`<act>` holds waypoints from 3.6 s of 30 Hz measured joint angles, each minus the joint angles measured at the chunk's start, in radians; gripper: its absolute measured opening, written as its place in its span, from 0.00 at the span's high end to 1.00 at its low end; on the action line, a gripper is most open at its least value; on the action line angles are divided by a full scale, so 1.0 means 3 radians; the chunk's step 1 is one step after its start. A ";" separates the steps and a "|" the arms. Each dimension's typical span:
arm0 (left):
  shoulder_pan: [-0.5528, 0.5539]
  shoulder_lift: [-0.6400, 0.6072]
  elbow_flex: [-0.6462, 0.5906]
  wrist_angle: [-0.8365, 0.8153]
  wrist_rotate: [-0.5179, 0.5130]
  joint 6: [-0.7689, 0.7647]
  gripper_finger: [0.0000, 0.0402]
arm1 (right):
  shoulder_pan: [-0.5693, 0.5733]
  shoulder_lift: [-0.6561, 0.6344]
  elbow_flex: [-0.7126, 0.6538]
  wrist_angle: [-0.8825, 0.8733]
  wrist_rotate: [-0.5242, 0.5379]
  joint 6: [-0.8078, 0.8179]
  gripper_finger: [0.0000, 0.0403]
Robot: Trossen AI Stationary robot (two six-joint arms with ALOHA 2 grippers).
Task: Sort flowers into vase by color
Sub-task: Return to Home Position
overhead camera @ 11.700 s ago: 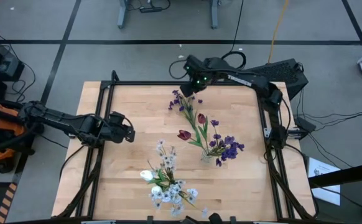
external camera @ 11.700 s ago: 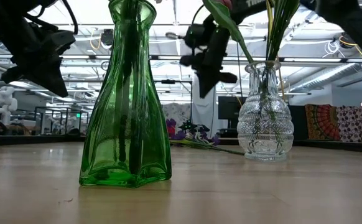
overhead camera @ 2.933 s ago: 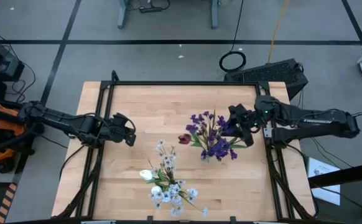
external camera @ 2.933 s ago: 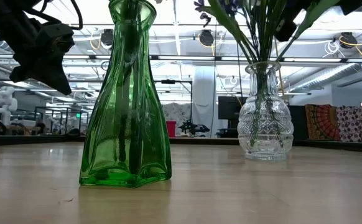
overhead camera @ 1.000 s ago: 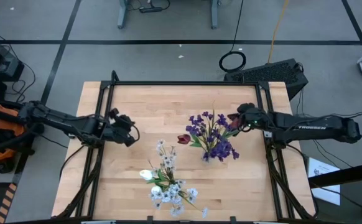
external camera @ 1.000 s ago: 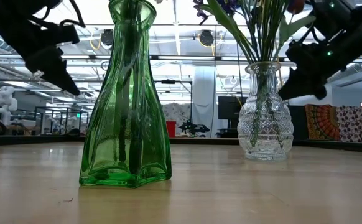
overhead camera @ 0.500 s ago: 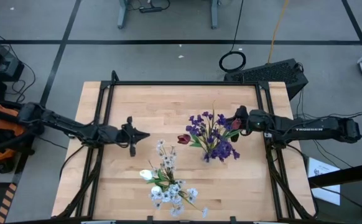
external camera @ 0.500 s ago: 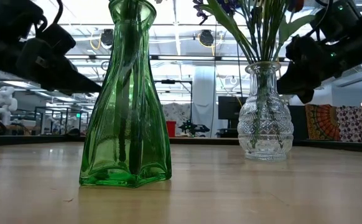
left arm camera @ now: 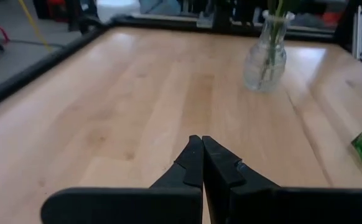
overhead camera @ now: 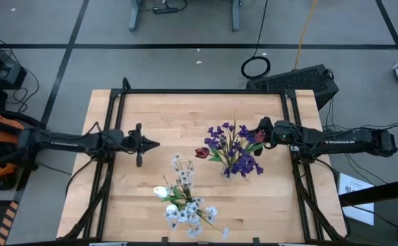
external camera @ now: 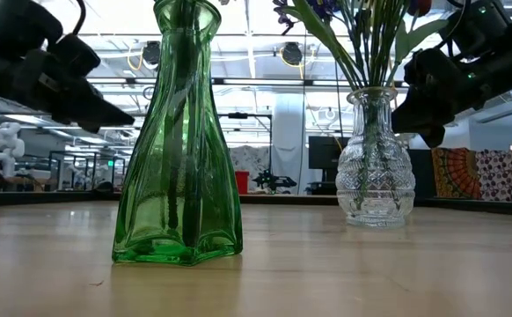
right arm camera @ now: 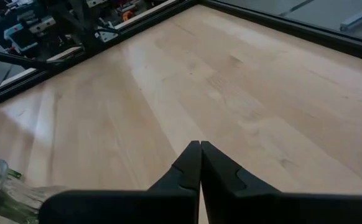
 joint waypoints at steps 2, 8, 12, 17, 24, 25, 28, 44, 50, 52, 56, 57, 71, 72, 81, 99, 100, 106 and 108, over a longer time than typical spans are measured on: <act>0.0106 -0.0233 -0.0002 -0.0125 0.0067 0.0060 1.00 | 0.0000 0.0000 0.0000 -0.0001 0.0000 -0.0011 1.00; 0.0284 -0.0818 -0.0151 -0.0135 0.0258 -0.0045 1.00 | -0.0001 0.0000 0.0000 -0.0023 0.0014 -0.0017 1.00; 0.0271 -0.0982 -0.0191 -0.0177 0.0237 -0.0153 1.00 | -0.0001 0.0000 0.0000 -0.0025 0.0016 -0.0027 1.00; 0.0197 -0.0977 -0.0191 -0.0154 0.0208 -0.0044 1.00 | -0.0001 0.0000 0.0000 -0.0026 0.0025 -0.0104 1.00; 0.0120 -0.0979 -0.0192 -0.0372 0.0251 0.0053 1.00 | -0.0001 -0.0006 0.0000 -0.0026 -0.0005 -0.0177 1.00; 0.0120 -0.0984 -0.0192 -0.0381 0.0251 0.0053 1.00 | -0.0001 -0.0017 0.0000 -0.0027 -0.0035 -0.0201 1.00; 0.0121 -0.1024 -0.0192 -0.0404 0.0266 0.0054 1.00 | 0.0006 -0.0099 0.0000 -0.0033 -0.0117 -0.0350 1.00; 0.0122 -0.1090 -0.0195 -0.0416 0.0278 -0.0022 1.00 | 0.0513 -0.0537 0.0001 -0.0471 0.0039 -0.0233 1.00; 0.0122 -0.1090 -0.0195 -0.0420 0.0283 -0.0024 1.00 | 0.0800 -0.0706 0.0001 -0.0637 0.0200 -0.0262 1.00; 0.0122 -0.1090 -0.0196 -0.0420 0.0284 -0.0031 1.00 | 0.0842 -0.0842 0.0001 -0.0728 0.0212 -0.0284 1.00; 0.0122 -0.1090 -0.0196 -0.0421 0.0284 -0.0033 1.00 | 0.0908 -0.1153 0.0001 -0.0849 0.0207 -0.0441 1.00; 0.0122 -0.1090 -0.0196 -0.0421 0.0284 -0.0033 1.00 | 0.0914 -0.1244 0.0001 -0.0882 0.0226 -0.0464 1.00; 0.0122 -0.1090 -0.0197 -0.0420 0.0282 0.0046 1.00 | 0.0913 -0.2335 -0.0250 -0.0962 0.0248 -0.0779 1.00; 0.0122 -0.1090 -0.0197 -0.0419 0.0276 0.0046 1.00 | 0.0913 -0.2397 -0.0312 -0.0937 0.0201 -0.0760 1.00; 0.0122 -0.1089 -0.0197 -0.0406 0.0252 0.0042 1.00 | 0.0913 -0.2352 -0.0720 -0.0272 -0.0178 -0.0732 1.00; 0.0122 -0.1086 -0.0198 -0.0409 0.0249 0.0044 0.99 | 0.0913 -0.2358 -0.0719 -0.0273 -0.0160 -0.0687 1.00; 0.0123 -0.1086 -0.0198 -0.0409 0.0249 0.0044 0.99 | 0.0913 -0.2358 -0.0720 -0.0273 -0.0160 -0.0687 1.00; 0.0122 -0.1086 -0.0198 -0.0409 0.0249 0.0044 0.97 | 0.0913 -0.2358 -0.0719 -0.0273 -0.0160 -0.0687 1.00; 0.0122 -0.1086 -0.0198 -0.0410 0.0249 0.0044 0.97 | 0.0913 -0.2358 -0.0718 -0.0273 -0.0159 -0.0687 1.00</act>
